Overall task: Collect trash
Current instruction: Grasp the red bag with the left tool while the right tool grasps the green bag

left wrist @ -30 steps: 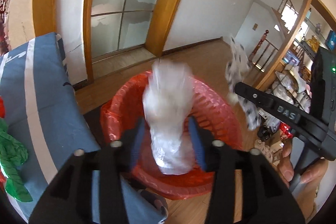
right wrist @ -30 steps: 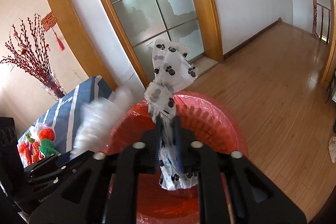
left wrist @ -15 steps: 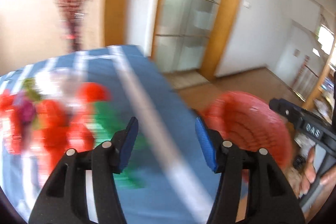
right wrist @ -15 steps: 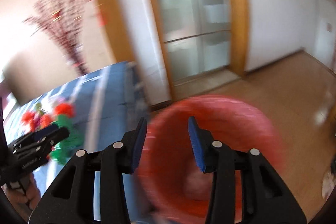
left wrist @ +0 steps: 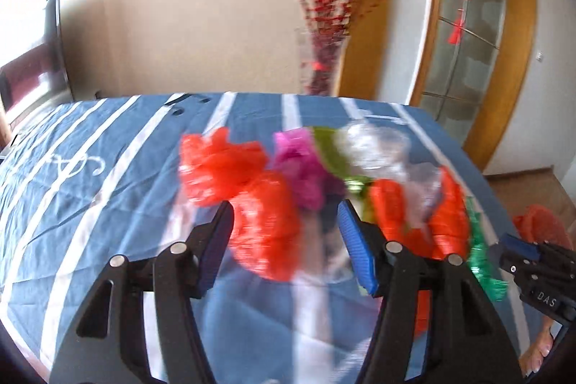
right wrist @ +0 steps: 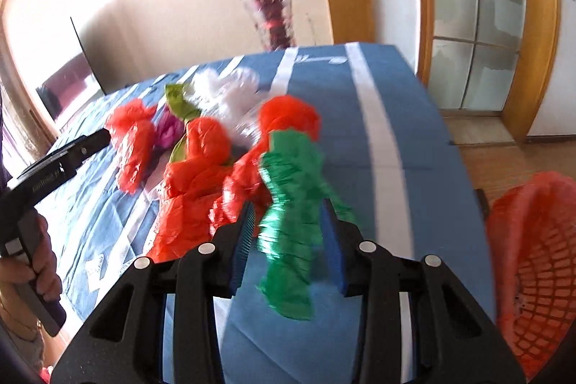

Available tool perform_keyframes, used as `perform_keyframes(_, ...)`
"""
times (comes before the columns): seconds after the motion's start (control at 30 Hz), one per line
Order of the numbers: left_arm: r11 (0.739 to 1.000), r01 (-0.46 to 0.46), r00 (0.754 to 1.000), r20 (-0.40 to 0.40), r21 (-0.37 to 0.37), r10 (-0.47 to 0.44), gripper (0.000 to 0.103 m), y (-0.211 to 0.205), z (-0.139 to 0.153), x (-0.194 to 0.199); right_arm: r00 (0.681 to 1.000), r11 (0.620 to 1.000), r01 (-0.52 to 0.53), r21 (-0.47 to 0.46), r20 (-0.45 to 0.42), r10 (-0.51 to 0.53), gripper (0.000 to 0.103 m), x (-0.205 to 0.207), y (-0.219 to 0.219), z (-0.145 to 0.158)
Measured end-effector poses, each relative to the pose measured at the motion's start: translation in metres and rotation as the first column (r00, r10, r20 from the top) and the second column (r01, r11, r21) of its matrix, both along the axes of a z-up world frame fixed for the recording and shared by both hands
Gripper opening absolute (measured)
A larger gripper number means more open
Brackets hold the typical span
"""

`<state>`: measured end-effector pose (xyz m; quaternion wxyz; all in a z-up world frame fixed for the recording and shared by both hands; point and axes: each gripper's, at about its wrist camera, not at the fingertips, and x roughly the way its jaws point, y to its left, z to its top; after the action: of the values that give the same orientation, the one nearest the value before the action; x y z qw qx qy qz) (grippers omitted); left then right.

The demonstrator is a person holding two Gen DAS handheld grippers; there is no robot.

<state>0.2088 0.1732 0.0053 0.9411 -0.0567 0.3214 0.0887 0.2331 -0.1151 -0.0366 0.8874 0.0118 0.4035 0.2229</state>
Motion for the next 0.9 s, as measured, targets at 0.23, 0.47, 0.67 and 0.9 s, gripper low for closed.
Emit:
perform_keyframes(0.23, 0.998, -0.041, 0.998, -0.058, -0.048, 0.038, 0.06, 0.025, -0.018, 0.009, 0.998, 0.996, 0.025, -0.091, -0.06, -0.03, 0.027, 0.004, 0.0, -0.029)
perform_keyframes(0.47, 1.0, -0.025, 0.995, -0.099, -0.018, 0.023, 0.063, 0.018, -0.032, 0.035, 0.994, 0.992, 0.11, -0.069, -0.01, -0.111, 0.024, 0.001, -0.038, -0.011)
perform_keyframes(0.67, 0.999, -0.046, 0.982, -0.182, -0.013, 0.043, 0.049, 0.021, -0.051, 0.065, 0.99, 0.99, 0.137, -0.036, -0.011, -0.138, 0.024, 0.0, -0.057, -0.003)
perform_keyframes(0.9, 0.999, -0.009, 0.993, -0.116, -0.035, 0.005, 0.014, 0.029, -0.032, 0.049, 0.988, 0.988, 0.153, -0.007, 0.009, -0.153, 0.024, -0.006, -0.072, 0.007)
